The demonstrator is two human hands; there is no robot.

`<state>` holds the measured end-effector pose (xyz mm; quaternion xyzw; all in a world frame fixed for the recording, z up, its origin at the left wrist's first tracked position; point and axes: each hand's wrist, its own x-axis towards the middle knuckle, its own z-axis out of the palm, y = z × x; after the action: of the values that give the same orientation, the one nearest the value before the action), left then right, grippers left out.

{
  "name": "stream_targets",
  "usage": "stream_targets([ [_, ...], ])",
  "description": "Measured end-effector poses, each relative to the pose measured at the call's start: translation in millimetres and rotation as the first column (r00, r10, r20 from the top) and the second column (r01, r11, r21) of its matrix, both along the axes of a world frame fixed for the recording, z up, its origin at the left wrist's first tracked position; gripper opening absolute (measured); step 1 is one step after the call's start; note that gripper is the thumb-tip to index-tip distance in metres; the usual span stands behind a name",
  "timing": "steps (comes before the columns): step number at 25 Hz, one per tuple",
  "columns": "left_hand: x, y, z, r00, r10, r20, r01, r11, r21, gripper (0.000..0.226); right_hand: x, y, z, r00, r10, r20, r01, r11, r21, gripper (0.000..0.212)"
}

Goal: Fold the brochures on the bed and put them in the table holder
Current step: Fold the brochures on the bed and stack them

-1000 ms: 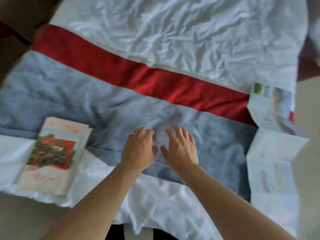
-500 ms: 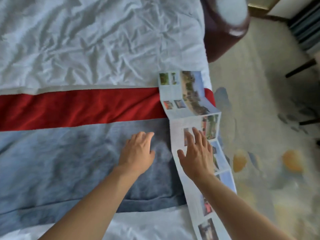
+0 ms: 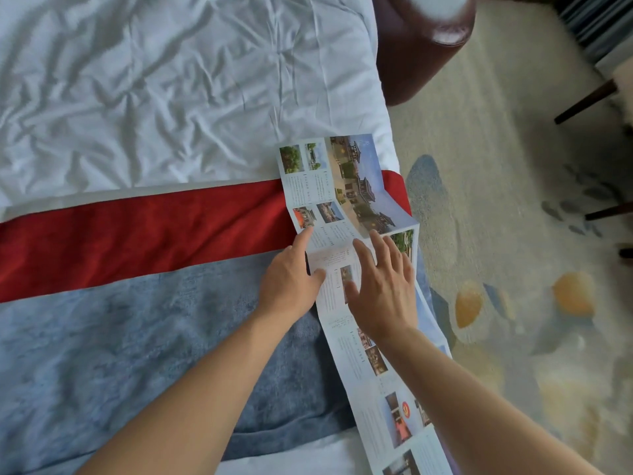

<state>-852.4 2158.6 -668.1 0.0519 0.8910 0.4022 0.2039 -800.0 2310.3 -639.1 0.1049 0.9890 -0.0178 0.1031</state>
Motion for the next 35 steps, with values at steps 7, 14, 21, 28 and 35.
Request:
stream_targets([
  [7, -13, 5, 7, 0.976, 0.163, -0.143, -0.161, 0.987, 0.022, 0.03, -22, -13, 3, 0.999, 0.047, -0.01, -0.047, 0.998, -0.043, 0.066],
  [14, -21, -78, 14, 0.891, 0.245, -0.381, -0.311, 0.943, -0.122, 0.004, -52, -59, 4, 0.962, 0.167, -0.215, -0.19, 0.977, -0.093, 0.02],
  [21, -24, -108, -5, 0.918, 0.338, -0.207, -0.361, 0.929, -0.08, 0.021, -73, -86, -9, 0.95, 0.233, -0.21, -0.266, 0.953, -0.147, 0.011],
  [28, -50, -91, -27, 0.893, 0.42, 0.163, -0.419, 0.907, -0.045, 0.071, -100, -70, -27, 0.967, 0.215, -0.134, -0.236, 0.958, -0.162, 0.019],
  [35, -94, -75, -22, 0.891, 0.441, 0.108, -0.44, 0.897, -0.028, 0.06, -134, -61, -37, 0.966, 0.204, -0.157, -0.226, 0.964, -0.141, 0.03],
])
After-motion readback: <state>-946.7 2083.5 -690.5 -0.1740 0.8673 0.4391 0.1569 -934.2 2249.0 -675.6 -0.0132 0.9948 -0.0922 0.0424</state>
